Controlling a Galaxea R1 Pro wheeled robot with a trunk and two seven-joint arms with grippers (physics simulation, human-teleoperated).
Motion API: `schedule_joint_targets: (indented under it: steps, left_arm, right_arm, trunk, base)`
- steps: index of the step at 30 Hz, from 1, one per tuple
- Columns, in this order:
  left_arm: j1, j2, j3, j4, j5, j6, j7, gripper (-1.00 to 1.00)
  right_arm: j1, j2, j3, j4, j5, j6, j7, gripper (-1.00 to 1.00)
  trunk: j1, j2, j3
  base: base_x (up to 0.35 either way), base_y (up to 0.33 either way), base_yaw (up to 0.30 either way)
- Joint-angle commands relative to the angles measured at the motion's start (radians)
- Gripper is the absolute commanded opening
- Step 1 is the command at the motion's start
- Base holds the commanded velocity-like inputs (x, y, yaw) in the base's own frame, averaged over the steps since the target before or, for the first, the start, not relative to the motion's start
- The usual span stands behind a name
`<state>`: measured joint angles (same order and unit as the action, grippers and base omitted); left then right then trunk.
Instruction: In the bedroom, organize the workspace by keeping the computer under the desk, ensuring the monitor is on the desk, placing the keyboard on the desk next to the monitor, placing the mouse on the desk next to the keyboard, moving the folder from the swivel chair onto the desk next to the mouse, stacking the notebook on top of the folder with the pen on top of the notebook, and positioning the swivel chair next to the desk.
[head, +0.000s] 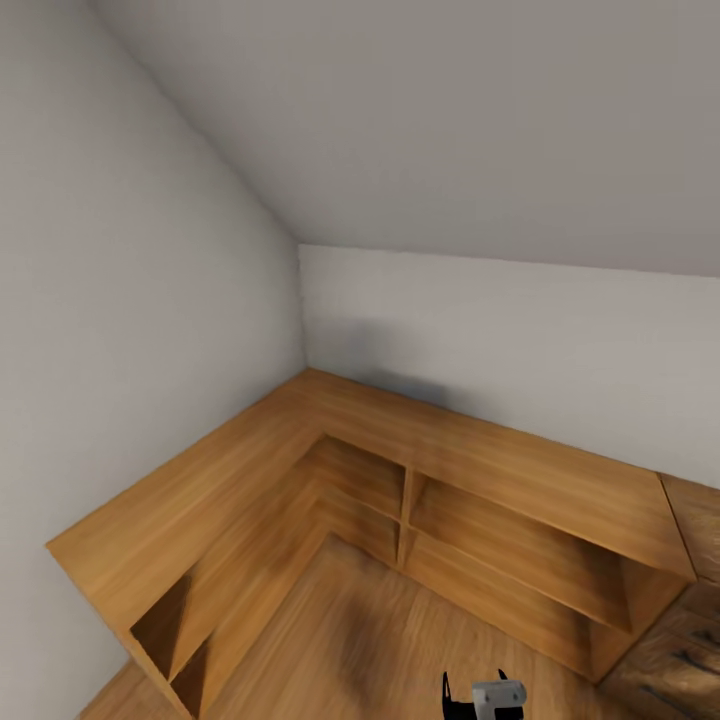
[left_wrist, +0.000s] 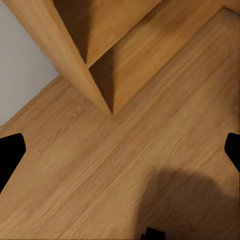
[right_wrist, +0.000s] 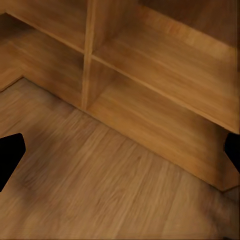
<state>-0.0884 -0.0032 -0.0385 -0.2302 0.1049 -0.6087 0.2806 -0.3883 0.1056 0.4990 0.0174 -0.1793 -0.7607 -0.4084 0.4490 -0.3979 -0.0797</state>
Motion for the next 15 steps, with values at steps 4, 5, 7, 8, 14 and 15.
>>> schedule_joint_targets:
  steps: [4,5,7,8,14,15]
  left_arm:
    - [-0.001,0.000,-0.006,0.001,0.010,-0.002,0.000,1.00]
    - [-0.001,0.000,-0.006,0.001,0.010,-0.002,0.000,1.00]
    - [-0.001,0.000,-0.006,0.001,0.010,-0.002,0.000,1.00]
    - [-0.001,0.000,-0.006,0.001,0.010,-0.002,0.000,1.00]
    - [-0.001,0.000,-0.006,0.002,0.010,-0.002,-0.001,1.00]
    - [-0.001,0.000,-0.006,0.002,0.010,-0.002,-0.001,1.00]
  right_arm:
    - [-0.001,0.001,0.009,0.002,-0.008,-0.003,-0.003,1.00]
    - [-0.001,0.001,0.009,0.002,-0.008,-0.003,-0.003,1.00]
    - [-0.001,0.001,0.009,0.002,-0.008,-0.003,-0.003,1.00]
    - [-0.001,0.001,0.009,0.002,-0.008,-0.003,-0.003,1.00]
    - [-0.001,0.001,0.009,0.001,-0.008,-0.003,-0.003,1.00]
    - [-0.001,0.001,0.009,0.001,-0.008,-0.003,-0.003,1.00]
  trunk:
    - [0.001,-0.002,0.001]
    - [0.001,-0.002,0.001]
    - [0.001,-0.002,0.003]
    - [0.001,-0.002,0.003]
    - [0.001,-0.002,0.006]
    - [0.001,-0.002,0.007]
  base:
    - [0.267,0.087,-0.272]
    - [0.305,0.088,-0.272]
    - [0.312,0.083,-0.273]
    - [0.309,0.069,-0.275]
    - [0.125,0.021,-0.279]
    - [0.035,0.006,-0.285]
